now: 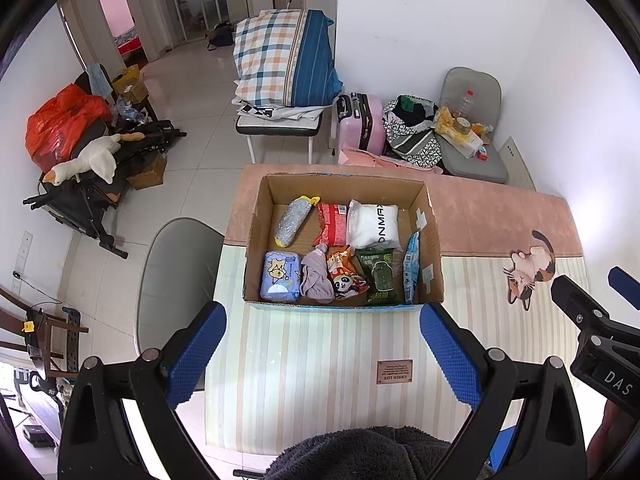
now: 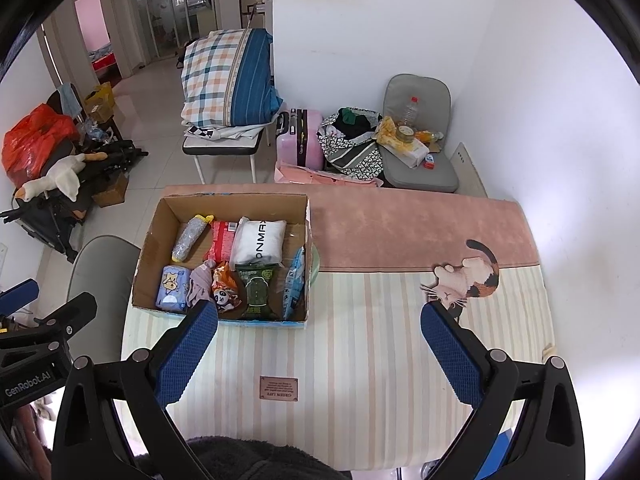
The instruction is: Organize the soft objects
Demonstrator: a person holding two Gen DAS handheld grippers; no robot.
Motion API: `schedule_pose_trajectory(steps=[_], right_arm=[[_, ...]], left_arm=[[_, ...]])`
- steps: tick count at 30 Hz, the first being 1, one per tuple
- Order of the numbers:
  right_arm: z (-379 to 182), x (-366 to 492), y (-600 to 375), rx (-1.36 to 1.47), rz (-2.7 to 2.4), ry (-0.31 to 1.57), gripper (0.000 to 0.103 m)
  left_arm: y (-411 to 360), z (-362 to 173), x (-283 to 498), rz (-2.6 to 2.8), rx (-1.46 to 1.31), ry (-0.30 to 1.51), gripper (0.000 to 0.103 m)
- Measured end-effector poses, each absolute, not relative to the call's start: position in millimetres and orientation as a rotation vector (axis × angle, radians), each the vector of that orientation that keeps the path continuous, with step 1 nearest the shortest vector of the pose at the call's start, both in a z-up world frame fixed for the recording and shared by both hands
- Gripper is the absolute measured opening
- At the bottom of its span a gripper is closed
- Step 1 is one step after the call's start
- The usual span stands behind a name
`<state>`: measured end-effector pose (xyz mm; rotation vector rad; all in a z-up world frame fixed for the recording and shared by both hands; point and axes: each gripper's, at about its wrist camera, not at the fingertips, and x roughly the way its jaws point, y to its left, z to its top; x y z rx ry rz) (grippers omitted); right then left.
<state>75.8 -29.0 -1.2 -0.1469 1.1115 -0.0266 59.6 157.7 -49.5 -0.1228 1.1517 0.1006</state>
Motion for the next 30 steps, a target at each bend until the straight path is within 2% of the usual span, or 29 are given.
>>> schedule_pose_trajectory(steps=[30], right_arm=[[-16,75,-29,-0.144,-0.051,1.121,0.103]], left_arm=[[161,-58,67,0.072,-0.104,1.172,0.099]])
